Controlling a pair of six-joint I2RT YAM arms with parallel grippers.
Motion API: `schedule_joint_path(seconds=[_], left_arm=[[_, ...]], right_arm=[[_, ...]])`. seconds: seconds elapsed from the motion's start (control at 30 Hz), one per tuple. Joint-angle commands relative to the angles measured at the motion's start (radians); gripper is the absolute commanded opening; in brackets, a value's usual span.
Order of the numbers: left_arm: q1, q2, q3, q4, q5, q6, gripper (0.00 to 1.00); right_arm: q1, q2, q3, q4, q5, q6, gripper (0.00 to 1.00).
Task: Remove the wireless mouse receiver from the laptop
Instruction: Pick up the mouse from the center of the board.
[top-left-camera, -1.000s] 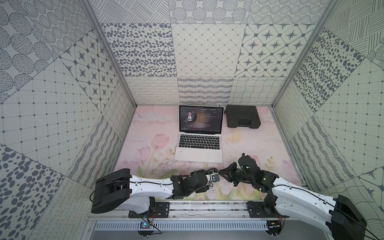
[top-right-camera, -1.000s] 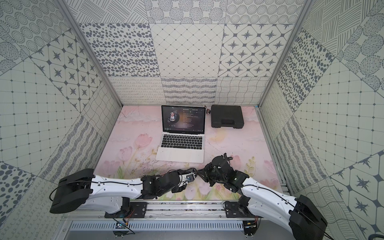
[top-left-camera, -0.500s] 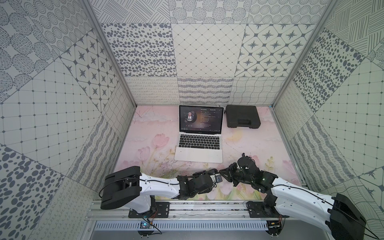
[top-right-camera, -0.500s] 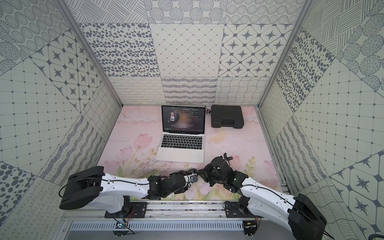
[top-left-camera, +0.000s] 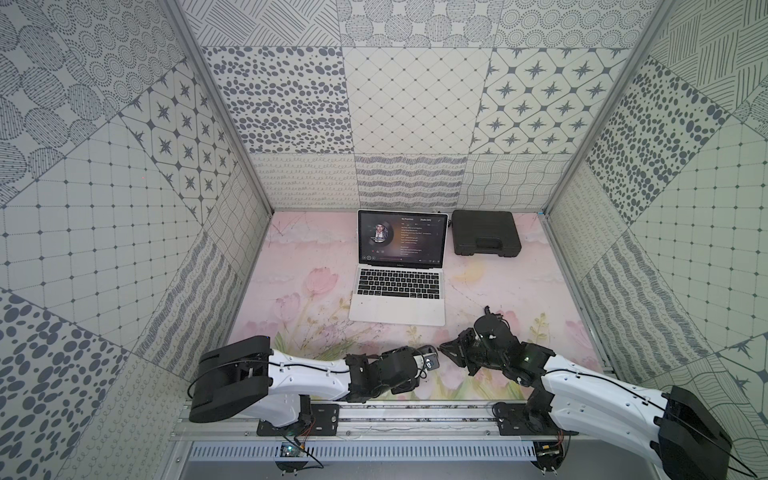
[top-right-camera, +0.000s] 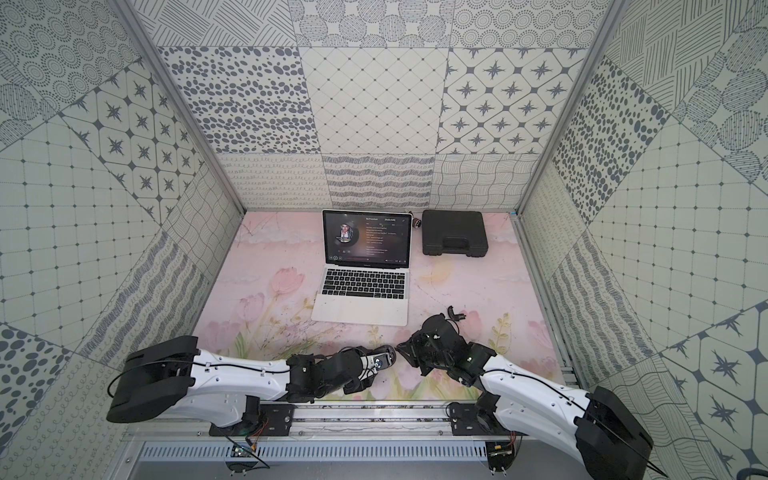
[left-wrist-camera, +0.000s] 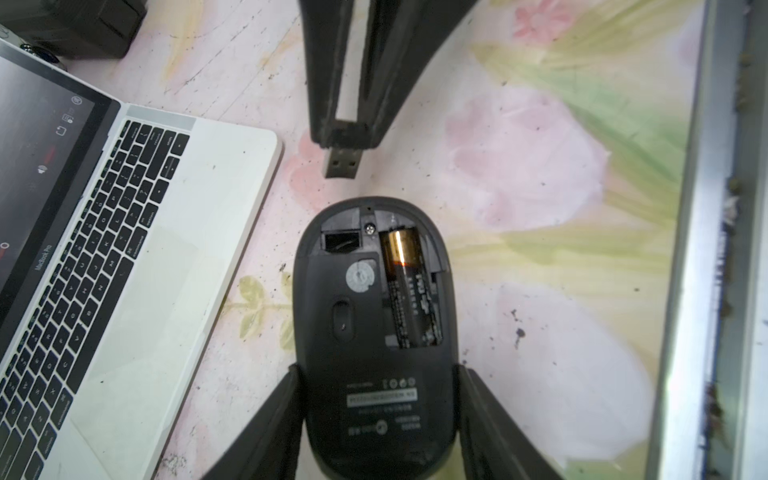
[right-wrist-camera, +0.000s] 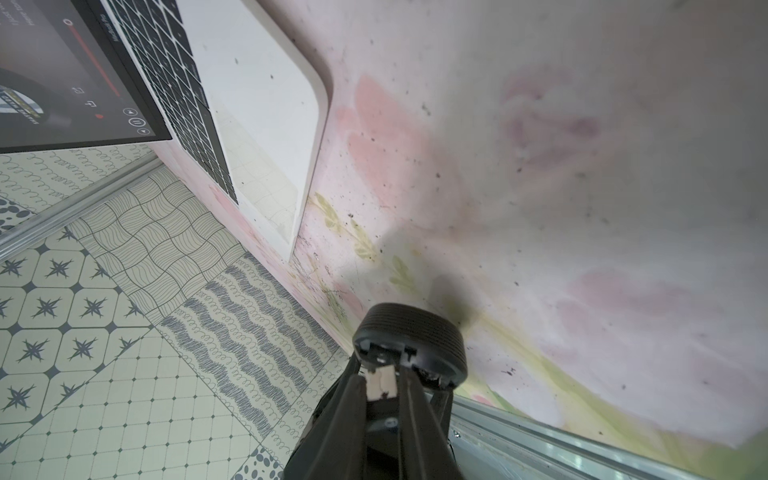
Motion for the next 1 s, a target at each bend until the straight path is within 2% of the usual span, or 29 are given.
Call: schedule_joint_path(seconds=[0.0,0.33,0.57,0.97], left_arm=[[0.003,-0.01,0.01,0.0,0.199,0.014,0.13],[0.008,0.091,0.11,-0.102,0.291,0.019,0.12],[0.026,0.095,0.12,-0.105,0.35,0.026,0.12],[0.042,0.131,0.142,-0.092,0.225,-0.037,0.08]], right_arm=[[0.006,0.012,0.047,-0.024,-0.021,-0.019,0.02],[0.021,-0.037,0.094,-0.199,-0.03,0.023,0.03],[0.037,-0.05,0.104,-0.301,-0.041,0.08,0.03],[0.064,-0.003,0.08,-0.25,-0.049,0.122,0.01]])
